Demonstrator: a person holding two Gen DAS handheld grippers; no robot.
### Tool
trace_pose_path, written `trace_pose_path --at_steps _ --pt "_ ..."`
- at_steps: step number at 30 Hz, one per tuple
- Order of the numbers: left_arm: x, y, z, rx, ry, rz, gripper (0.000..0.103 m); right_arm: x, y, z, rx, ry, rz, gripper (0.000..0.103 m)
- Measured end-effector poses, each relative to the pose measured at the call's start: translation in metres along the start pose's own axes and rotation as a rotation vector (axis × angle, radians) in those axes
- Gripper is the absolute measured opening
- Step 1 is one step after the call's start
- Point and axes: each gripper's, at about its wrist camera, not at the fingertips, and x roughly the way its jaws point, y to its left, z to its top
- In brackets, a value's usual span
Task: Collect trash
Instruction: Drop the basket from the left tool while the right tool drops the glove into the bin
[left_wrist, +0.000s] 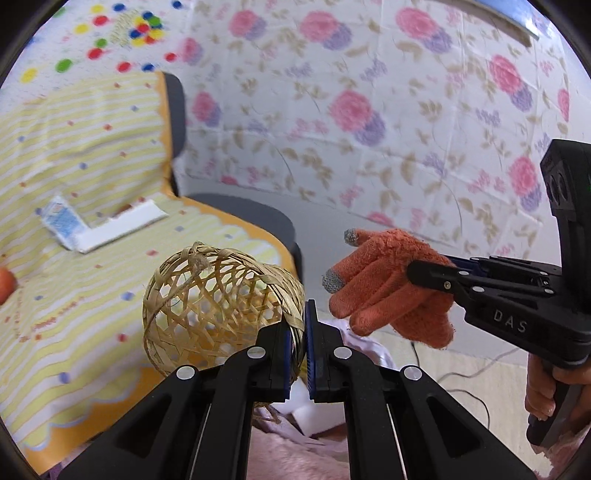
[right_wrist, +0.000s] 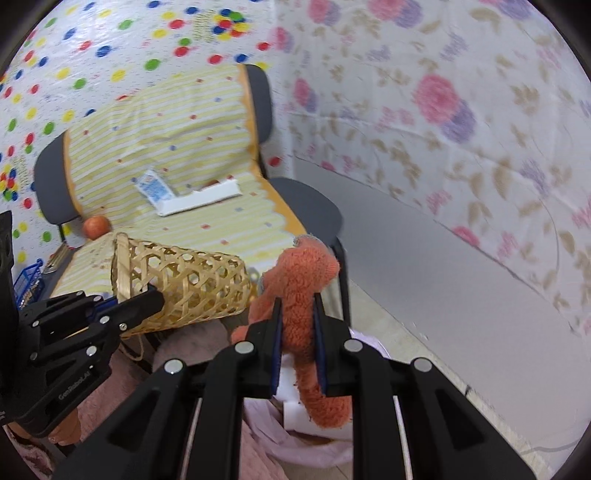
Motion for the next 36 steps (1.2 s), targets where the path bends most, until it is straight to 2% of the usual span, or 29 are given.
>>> trace_pose_path --at_steps 4,8,10,11,13,14,15,22,31,36 --pt "0.020 -0.009 0.000 0.016 0.047 -0.016 0.008 0.008 -0.016 -0.007 0.040 0.023 -0.004 0.017" --pt "0.043 -0.009 0.002 0.022 0.092 -0.015 0.014 0.024 -0.028 -0.009 0.058 0.041 -0.006 0.017" --pt "0.053 -0.006 0.001 0.015 0.121 -0.004 0.029 0.036 -0.033 -0.011 0.069 0.064 -0.002 0.020" --pt "0.056 -0.003 0.001 0.004 0.130 -0.007 0.033 0.039 -0.033 -0.011 0.075 0.070 -0.002 0.024" --pt "0.056 0.000 0.000 -0.003 0.130 0.003 0.050 0.043 -0.036 -0.012 0.084 0.079 0.000 0.033" --pt "0.054 0.002 0.000 -0.006 0.127 0.006 0.052 0.042 -0.036 -0.012 0.084 0.076 0.000 0.038" --pt "0.053 0.004 0.001 -0.011 0.124 0.010 0.053 0.041 -0.036 -0.011 0.083 0.073 0.001 0.038" --pt "0.026 0.022 0.013 -0.061 0.046 0.073 0.056 0.020 -0.038 0.004 0.076 0.000 -0.003 0.038" --pt "0.001 0.042 0.013 -0.118 0.004 0.122 0.056 0.003 -0.024 0.016 0.059 -0.049 0.037 0.038" --pt "-0.011 0.052 0.007 -0.124 -0.020 0.181 0.056 0.006 -0.010 0.023 0.039 -0.056 0.067 0.039"
